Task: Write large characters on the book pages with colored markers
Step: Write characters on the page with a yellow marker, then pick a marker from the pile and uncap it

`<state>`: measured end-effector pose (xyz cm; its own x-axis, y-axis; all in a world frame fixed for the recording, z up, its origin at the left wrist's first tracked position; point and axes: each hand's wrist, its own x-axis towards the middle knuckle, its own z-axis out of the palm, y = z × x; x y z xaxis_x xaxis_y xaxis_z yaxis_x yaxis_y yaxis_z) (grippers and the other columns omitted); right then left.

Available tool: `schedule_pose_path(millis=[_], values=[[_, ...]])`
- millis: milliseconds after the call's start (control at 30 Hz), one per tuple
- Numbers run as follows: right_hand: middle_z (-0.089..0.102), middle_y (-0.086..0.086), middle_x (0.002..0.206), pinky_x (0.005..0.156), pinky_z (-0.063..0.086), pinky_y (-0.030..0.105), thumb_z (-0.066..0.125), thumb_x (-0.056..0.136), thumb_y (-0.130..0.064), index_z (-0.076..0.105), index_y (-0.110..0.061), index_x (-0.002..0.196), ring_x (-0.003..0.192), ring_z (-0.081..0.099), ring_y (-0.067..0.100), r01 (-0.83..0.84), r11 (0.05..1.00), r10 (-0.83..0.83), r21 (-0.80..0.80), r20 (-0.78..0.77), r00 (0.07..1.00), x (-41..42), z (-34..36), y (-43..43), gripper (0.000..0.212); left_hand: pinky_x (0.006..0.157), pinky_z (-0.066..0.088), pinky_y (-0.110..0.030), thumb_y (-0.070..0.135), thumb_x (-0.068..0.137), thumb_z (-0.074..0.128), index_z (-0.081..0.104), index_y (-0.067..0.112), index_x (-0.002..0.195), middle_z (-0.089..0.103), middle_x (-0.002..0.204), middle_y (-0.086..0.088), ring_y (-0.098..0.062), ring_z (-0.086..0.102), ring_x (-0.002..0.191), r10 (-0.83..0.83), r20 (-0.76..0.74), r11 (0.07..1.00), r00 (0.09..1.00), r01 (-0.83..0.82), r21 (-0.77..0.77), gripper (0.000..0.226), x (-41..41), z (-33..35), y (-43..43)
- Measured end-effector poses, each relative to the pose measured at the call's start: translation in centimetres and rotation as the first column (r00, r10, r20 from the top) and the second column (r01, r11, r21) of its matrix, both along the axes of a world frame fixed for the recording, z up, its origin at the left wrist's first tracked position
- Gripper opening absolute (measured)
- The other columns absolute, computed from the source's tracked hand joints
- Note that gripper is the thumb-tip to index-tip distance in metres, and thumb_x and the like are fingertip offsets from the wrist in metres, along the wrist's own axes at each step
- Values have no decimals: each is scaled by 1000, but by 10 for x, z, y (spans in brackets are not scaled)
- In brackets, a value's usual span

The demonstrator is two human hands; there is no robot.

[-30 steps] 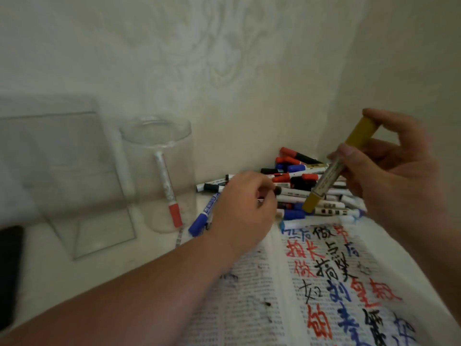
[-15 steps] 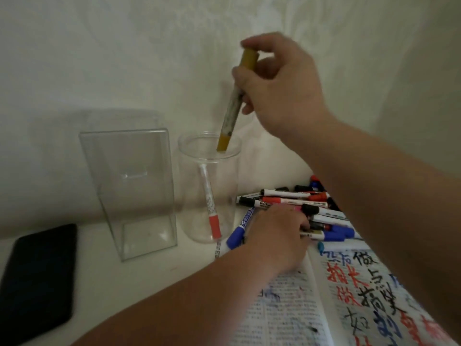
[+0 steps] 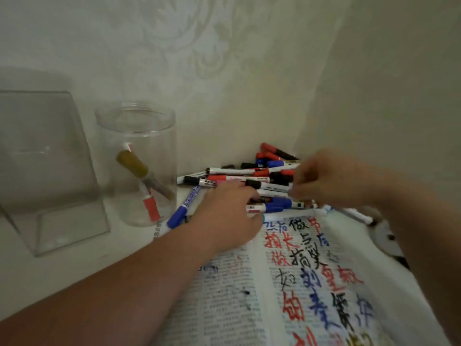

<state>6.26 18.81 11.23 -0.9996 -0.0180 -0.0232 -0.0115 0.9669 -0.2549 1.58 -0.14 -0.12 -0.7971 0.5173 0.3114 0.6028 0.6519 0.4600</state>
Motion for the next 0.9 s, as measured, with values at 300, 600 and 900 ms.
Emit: schedule_pose_path(millis=[300,600,900], values=[[69,-19,115,67,40,15,54,100,-26,69,-38,127,75,51,-1,37,996,-45,78,97,994,18,-71,40,33,96,42,-37,57,90,62,61,34,106,53,109,10,-13,47,107,136,-222,980,966,-165,-115,28,-3,2,18],[55,-10,146,99,48,32,49,98,-44,49,-39,146,127,54,15,105,986,-119,130,106,987,17,-80,47,48,82,40,-31,47,94,60,75,28,102,61,98,7,-13,52,96,4,-254,986,967,-47,-163,25,-4,-6,20],[53,-6,123,97,50,38,61,89,-51,62,-36,130,112,52,15,104,985,-108,134,19,994,9,-81,47,44,83,41,-30,61,94,50,73,30,110,59,96,10,-9,47,93,-17,-257,968,966,-48,-245,43,1,-2,20]])
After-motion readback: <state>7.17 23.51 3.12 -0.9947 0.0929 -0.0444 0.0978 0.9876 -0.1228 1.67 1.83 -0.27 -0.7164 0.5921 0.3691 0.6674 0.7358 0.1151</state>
